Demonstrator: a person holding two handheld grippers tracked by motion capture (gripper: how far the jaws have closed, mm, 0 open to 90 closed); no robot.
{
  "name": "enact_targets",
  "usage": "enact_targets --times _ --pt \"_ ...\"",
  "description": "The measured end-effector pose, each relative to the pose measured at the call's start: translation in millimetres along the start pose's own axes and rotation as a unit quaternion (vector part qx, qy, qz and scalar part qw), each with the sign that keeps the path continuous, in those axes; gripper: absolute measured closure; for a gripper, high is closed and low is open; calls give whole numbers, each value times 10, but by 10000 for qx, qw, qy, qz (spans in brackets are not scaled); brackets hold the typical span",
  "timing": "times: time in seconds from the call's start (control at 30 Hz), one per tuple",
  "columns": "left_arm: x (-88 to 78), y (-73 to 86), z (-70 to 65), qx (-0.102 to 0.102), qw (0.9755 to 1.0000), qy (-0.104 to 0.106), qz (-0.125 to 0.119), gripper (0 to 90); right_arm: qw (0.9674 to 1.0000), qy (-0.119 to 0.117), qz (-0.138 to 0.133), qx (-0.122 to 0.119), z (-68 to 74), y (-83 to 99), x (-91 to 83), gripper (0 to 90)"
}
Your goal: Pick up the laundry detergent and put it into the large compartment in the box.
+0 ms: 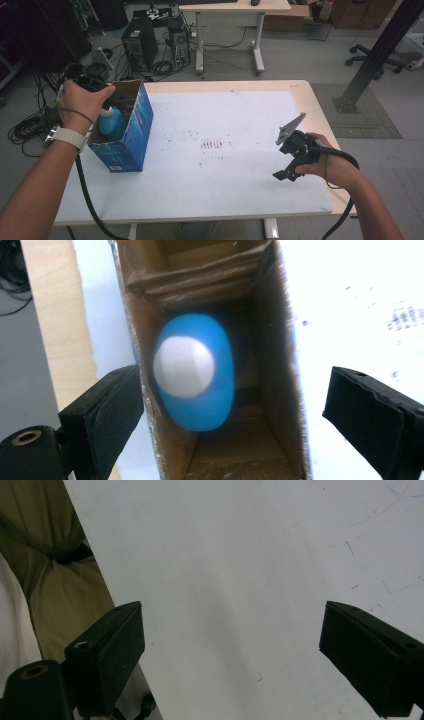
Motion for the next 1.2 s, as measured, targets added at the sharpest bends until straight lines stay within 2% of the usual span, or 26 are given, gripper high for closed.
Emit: enact_targets --times 0.07,0.2,0.43,0.87,1.2 --pt "-37 -10 -9 61 10000 -4 -16 91 10000 4 5 -2 0 -1 -4 110" --pt "-133 -56 -67 113 9997 137 -144 91 10000 9 6 -11 -4 -7 -10 110" --pt "-289 -137 -162 338 9987 209 -312 91 10000 -1 10 -14 -7 -21 -13 110" --pt "-463 -231 -340 526 9977 225 -359 91 10000 12 27 -20 -3 -48 -34 110" --pt "-509 -296 -529 691 9963 317 -410 91 10000 10 38 -20 -6 -59 -31 110"
Point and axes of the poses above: each handheld gripper's, and its own axes: x roughly forward along the jaws, y roughly out of its underside, z roughly to its left, the point moved 10 cm from there along x, roughly forward along the jaws, and after that the axes turned 2 degrees about -x, right-handed, at the moved point
